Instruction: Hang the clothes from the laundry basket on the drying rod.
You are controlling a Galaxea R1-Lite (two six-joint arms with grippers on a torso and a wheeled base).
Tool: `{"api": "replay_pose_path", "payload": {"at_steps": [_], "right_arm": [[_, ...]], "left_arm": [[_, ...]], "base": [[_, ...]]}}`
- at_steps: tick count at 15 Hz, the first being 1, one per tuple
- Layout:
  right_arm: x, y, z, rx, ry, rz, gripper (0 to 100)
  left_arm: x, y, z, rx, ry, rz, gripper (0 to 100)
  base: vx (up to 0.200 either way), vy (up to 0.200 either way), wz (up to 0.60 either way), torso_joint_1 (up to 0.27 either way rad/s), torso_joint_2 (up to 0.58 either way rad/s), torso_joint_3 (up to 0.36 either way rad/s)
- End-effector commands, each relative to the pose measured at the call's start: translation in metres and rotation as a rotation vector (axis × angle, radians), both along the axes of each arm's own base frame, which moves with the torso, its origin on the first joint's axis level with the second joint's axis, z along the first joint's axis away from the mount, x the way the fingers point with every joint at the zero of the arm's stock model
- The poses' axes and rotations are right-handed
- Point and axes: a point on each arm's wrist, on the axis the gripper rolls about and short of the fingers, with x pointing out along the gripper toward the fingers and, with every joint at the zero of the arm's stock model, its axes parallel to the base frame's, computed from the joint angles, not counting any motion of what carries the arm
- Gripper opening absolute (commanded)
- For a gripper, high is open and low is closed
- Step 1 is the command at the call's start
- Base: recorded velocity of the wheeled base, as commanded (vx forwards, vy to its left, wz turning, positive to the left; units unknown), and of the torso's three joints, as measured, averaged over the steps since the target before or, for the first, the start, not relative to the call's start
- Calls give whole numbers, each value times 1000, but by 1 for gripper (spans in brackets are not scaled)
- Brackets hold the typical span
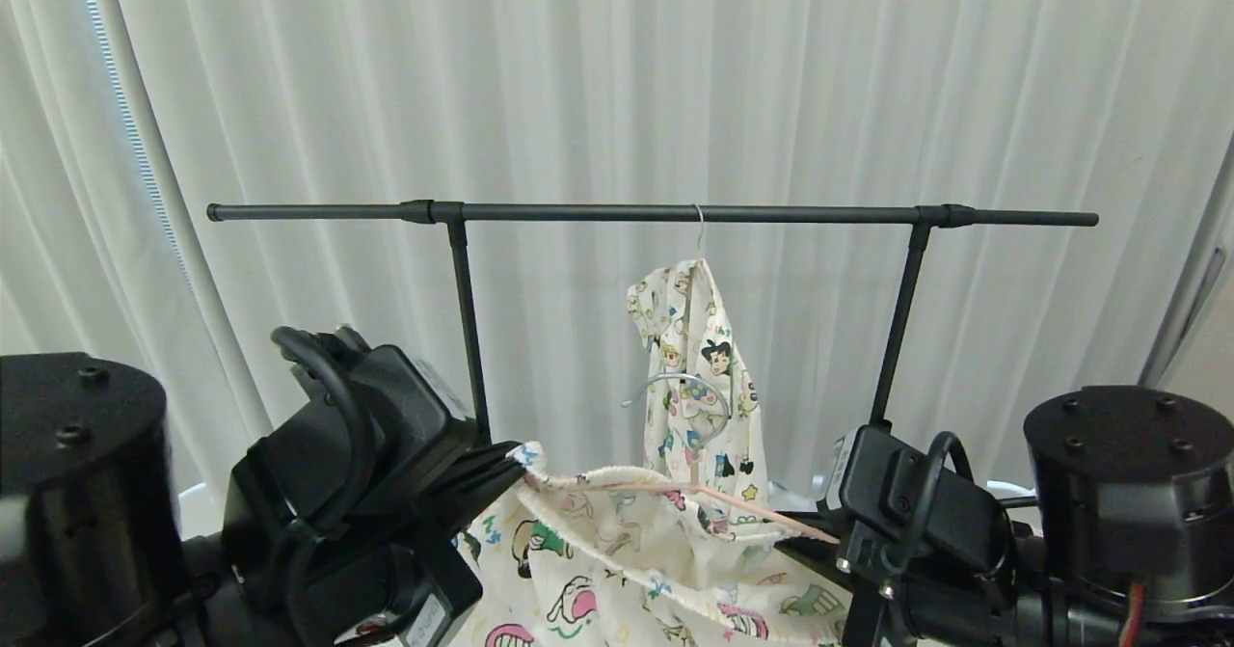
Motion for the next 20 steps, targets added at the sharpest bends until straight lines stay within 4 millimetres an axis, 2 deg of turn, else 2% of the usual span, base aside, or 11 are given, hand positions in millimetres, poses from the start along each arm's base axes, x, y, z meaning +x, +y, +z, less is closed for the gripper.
{"api": "replay_pose_path", "payload": {"at_steps": [1,5,6,8,10,14,17,20], "right_arm": [[4,0,-2,-9,3,-18,0],[6,-1,-1,-2,-3,-32,0],[7,-1,0,8,-10,-34,0],[11,-1,1,23,-18,-50,0],[21,-4,5,72,-53,-89,0],[33,-25,13,99,-82,-181,0],[36,-57,10,84,-91,-304,0],[25,-103,-1,39,-83,-486,0]], "left_arm": [[-7,1,3,-14,-11,-25,0],[-8,1,-1,-3,-2,-35,0],[-9,1,0,-9,-1,-46,100],[-13,1,1,-18,-4,-70,100],[-18,5,-6,-1,6,-77,100],[-23,13,-12,4,14,-69,100],[-14,24,-13,14,3,52,100],[-1,47,-15,21,-3,236,100]], "base": [[0,0,0,0,0,0],[0,0,0,0,0,0],[0,0,0,0,0,0],[0,0,0,0,0,0],[0,0,0,0,0,0],[0,0,0,0,0,0],[0,0,0,0,0,0],[0,0,0,0,0,0]]}}
